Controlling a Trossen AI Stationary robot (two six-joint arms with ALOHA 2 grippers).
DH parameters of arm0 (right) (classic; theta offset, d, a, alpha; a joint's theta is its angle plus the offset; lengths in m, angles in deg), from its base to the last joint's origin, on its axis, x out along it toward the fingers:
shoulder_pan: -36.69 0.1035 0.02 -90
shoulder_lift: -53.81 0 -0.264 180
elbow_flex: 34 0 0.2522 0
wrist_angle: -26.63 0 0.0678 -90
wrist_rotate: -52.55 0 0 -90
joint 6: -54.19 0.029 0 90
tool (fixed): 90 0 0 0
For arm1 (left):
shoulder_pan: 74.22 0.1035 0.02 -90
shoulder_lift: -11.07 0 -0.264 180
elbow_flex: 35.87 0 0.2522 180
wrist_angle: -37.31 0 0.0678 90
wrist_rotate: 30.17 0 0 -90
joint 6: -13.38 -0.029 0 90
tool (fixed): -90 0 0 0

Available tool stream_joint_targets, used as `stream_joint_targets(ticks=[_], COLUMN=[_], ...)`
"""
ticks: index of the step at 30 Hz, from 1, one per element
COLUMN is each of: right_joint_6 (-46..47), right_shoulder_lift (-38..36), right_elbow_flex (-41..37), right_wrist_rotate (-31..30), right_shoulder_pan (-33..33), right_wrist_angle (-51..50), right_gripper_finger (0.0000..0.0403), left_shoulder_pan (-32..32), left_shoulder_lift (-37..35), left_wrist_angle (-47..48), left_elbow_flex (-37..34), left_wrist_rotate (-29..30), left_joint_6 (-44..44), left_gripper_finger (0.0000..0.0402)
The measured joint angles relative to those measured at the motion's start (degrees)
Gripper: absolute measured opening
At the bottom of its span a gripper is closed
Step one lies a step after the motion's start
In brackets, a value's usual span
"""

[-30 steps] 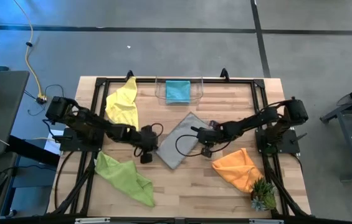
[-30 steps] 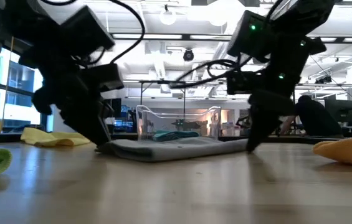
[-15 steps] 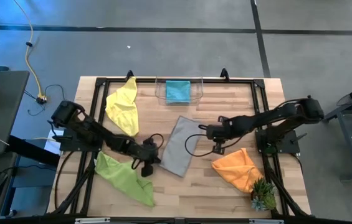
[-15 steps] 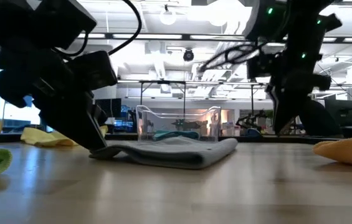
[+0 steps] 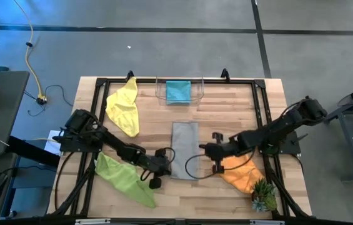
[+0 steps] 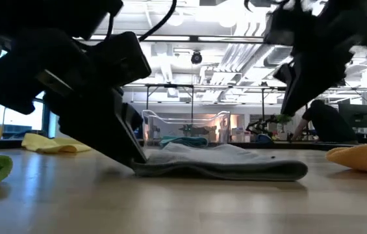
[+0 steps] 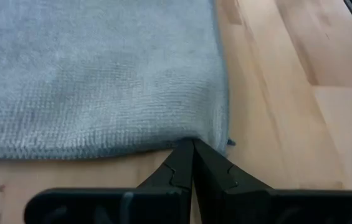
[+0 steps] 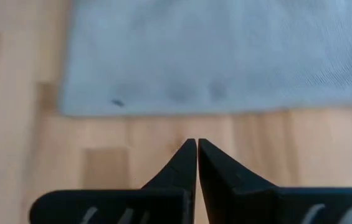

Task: Fold microfiber towels
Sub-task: Fold the gray towel

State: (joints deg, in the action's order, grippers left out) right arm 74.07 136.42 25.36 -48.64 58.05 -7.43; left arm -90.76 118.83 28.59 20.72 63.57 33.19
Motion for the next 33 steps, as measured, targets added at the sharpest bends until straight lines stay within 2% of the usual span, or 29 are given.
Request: stream_joint_targets(ticks=[4, 7, 12, 16, 23, 33], right_joint_6=[4.4, 4.4, -1.6, -7.6, -19.4, -35.4], right_shoulder_lift=[1.1, 3.0, 7.5, 11.4, 15.2, 18.4], right_elbow_flex=[0.1, 0.1, 0.1, 0.1, 0.1, 0.1], right_wrist_rotate=[-3.4, -4.3, -4.5, -4.7, -9.3, -9.8], right_shoulder_pan=[4.1, 7.3, 12.3, 14.9, 16.1, 16.0], right_wrist_angle=[2.9, 5.5, 12.1, 16.6, 21.1, 25.2], right_gripper_finger=[0.0026, 0.0059, 0.0133, 0.0172, 0.017, 0.0151], left_shoulder_pan=[-0.2, -0.6, -1.5, -2.5, -2.7, -2.8], left_shoulder_lift=[-3.8, -6.5, -10.0, -10.6, -9.4, -9.4], left_wrist_angle=[3.7, 7.0, 9.3, 9.3, 9.0, 8.9], left_elbow_flex=[0.0, -0.1, 0.0, 0.0, 0.0, 0.0], left_wrist_rotate=[-0.9, -0.3, 0.3, 1.7, 2.1, 3.1], left_joint_6=[-0.5, 0.6, -1.0, -3.8, -5.0, -5.0], left_gripper_finger=[0.0, 0.0005, 0.0038, 0.0074, 0.0123, 0.0127])
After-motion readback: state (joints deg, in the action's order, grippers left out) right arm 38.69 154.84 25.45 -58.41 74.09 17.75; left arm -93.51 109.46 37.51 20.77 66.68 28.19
